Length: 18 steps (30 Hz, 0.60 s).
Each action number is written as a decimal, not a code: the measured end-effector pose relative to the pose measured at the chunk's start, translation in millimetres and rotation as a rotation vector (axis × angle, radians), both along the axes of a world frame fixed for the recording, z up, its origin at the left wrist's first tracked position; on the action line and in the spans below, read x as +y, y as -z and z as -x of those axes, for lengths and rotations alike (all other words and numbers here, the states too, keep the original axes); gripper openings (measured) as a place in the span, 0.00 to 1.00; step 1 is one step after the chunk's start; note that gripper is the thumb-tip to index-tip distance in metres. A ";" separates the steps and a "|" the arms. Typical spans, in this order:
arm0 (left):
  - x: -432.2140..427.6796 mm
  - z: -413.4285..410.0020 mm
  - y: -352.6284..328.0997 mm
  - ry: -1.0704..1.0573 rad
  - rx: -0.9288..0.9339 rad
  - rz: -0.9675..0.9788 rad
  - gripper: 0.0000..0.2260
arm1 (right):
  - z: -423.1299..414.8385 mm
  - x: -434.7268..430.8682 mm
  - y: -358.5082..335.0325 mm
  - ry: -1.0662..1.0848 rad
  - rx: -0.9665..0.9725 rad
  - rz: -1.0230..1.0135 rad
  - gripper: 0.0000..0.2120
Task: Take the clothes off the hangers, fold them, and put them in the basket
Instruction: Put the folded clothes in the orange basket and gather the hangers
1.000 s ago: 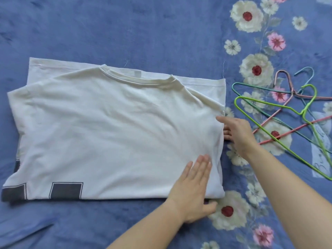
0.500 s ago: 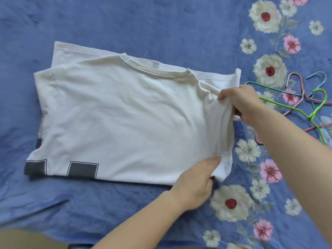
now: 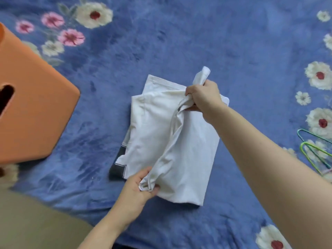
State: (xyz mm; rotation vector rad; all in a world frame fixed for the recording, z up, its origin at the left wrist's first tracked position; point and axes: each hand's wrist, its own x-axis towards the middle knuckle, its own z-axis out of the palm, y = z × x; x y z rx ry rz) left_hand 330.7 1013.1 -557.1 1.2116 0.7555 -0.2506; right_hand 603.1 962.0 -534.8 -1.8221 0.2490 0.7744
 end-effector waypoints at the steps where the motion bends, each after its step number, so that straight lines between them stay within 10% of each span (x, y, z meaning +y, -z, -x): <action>1: 14.1 7.7 5.7 -0.044 0.020 -0.005 0.17 | 6.3 19.2 5.1 -0.014 0.009 -0.026 0.07; 8: 67.4 35.5 29.6 -0.010 0.271 0.030 0.21 | 53.7 64.2 59.0 -0.312 0.073 0.007 0.33; 18: 92.3 21.9 44.4 0.132 0.397 -0.274 0.09 | 79.5 29.0 73.5 -0.382 -0.330 0.275 0.18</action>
